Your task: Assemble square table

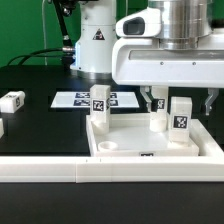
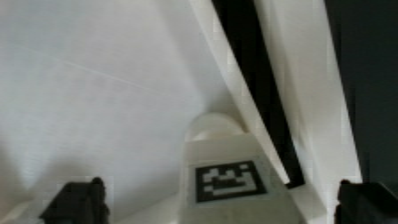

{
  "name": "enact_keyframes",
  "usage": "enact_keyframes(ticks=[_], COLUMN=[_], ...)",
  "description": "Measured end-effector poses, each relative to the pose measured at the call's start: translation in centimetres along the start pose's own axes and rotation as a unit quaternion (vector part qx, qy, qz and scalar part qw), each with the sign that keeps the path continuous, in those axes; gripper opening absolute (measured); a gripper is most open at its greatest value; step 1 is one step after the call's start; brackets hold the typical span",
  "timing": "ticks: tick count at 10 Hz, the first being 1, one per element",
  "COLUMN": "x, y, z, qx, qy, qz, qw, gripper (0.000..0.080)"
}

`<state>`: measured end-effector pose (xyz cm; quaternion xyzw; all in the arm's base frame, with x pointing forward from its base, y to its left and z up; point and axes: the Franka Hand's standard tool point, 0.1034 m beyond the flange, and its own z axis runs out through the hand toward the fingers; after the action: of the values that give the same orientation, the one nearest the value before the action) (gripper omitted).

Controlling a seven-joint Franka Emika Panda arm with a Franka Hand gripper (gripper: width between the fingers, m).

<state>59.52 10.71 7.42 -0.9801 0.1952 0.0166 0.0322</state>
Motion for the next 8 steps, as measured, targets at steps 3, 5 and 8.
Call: enact_keyframes(ticks=[3,5,8], x=[0.23,0.51,0.41], y=[0.35,0.1,0.05], z=[-0.02,-0.32,-0.15], qx=[-0.004,-0.002,-0.002], qy=[0.0,0.003,0.004], qz=[-0.046,-0.071,-0.078], qw=[0.999,0.997,0.997], gripper=[0.0649,0.0649,0.0649])
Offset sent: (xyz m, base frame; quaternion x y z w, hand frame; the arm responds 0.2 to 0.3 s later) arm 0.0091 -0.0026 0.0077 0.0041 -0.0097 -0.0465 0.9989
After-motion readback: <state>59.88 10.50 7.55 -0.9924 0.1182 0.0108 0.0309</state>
